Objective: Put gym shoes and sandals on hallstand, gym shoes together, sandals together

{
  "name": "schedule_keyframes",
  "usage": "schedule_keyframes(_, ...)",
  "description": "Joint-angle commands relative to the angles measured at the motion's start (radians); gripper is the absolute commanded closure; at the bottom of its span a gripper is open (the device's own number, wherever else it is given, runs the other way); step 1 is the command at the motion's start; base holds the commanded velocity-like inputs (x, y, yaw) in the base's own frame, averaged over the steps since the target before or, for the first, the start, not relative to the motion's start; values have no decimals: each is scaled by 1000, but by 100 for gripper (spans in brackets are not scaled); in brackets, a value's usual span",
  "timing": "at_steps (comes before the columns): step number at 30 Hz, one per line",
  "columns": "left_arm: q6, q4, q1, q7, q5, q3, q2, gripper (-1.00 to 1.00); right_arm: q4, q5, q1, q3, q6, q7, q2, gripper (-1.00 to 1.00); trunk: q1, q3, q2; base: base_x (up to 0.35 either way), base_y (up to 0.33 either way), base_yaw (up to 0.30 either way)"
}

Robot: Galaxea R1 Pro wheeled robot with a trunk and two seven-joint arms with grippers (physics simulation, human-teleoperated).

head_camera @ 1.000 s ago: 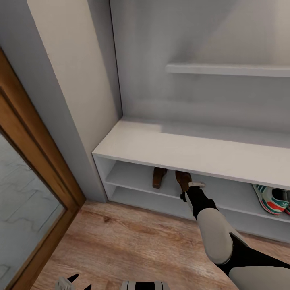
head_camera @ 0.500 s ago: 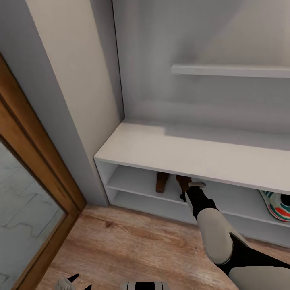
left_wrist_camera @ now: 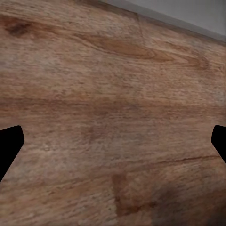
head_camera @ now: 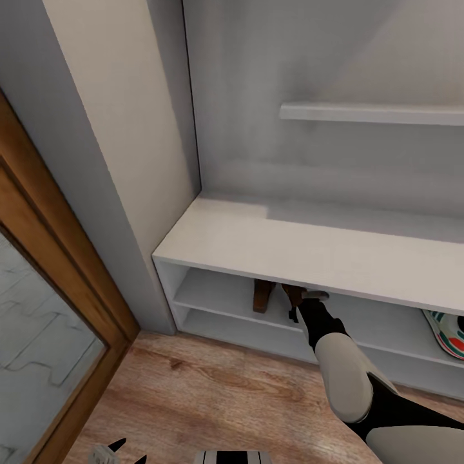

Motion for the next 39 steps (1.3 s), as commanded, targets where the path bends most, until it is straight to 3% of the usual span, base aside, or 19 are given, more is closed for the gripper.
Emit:
schedule_keyframes(1,-3,0,-1,-5,-7,8,0,-100,-1,-2,-1,-4,2,-3,1,100,0,-1,0,2,1,0)
schedule_keyframes(39,-5,0,0,-5,-6,8,0,-100,-3,-2,-1,-4,2,-3,1,100,0,-1,0,19,43,0)
